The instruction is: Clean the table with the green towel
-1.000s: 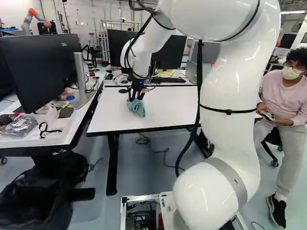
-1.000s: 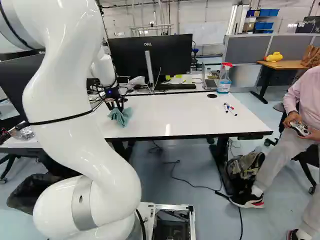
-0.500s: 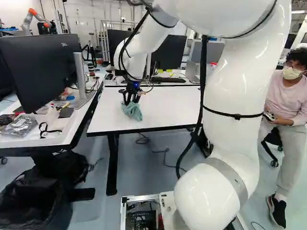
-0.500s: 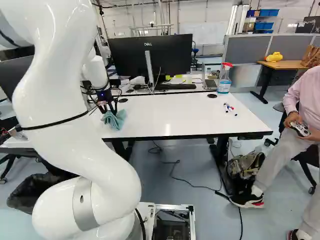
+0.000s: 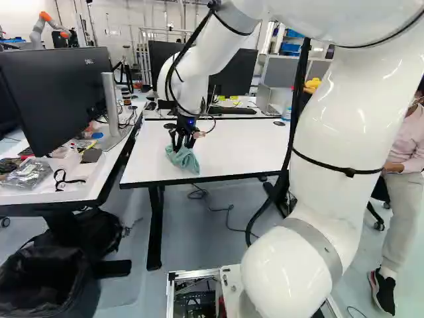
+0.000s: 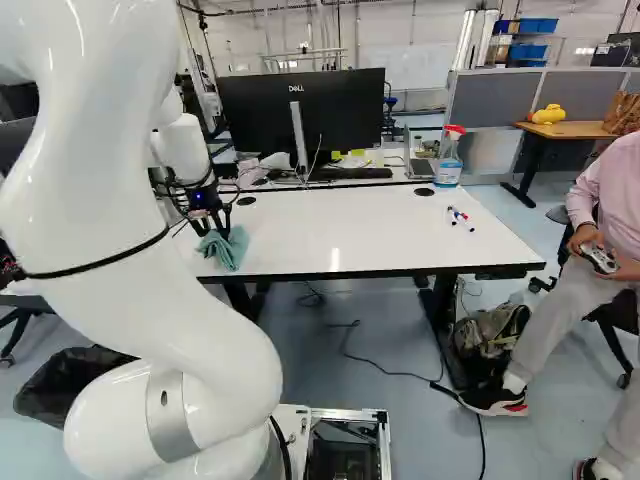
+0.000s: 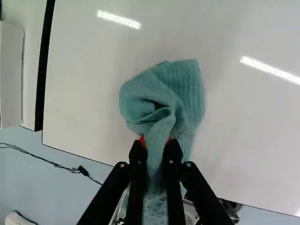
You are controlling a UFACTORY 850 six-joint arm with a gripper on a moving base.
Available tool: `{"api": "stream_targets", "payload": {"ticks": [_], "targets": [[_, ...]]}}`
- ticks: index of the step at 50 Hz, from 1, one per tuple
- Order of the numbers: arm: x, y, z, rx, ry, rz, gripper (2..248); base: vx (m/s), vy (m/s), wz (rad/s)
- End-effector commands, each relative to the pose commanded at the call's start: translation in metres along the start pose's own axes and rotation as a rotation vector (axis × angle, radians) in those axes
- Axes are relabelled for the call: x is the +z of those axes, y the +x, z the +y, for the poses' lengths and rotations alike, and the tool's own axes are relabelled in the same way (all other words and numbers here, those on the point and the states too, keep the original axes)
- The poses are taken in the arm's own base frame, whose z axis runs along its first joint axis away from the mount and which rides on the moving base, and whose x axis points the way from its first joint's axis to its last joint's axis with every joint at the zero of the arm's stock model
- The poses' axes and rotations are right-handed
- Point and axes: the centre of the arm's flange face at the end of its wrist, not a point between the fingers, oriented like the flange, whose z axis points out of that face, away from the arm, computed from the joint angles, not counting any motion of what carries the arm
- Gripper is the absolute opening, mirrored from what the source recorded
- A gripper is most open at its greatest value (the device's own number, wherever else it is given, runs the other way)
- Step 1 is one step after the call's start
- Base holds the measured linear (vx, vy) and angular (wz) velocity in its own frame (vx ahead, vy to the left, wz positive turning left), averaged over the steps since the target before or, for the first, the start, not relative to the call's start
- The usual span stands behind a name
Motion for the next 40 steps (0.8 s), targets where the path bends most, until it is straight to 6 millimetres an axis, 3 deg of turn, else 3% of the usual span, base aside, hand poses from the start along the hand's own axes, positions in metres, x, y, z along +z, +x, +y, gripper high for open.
{"api": "stream_targets", "payload": {"ticks": [25,40], "targets": [[-0.005,-0.009,0.048,0.1,-0.016,0.004,47,0.0,0.0,0.0],[-0.016,-0.01,0.045,0.094,-0.014,0.026,47,0.0,0.0,0.0]]}}
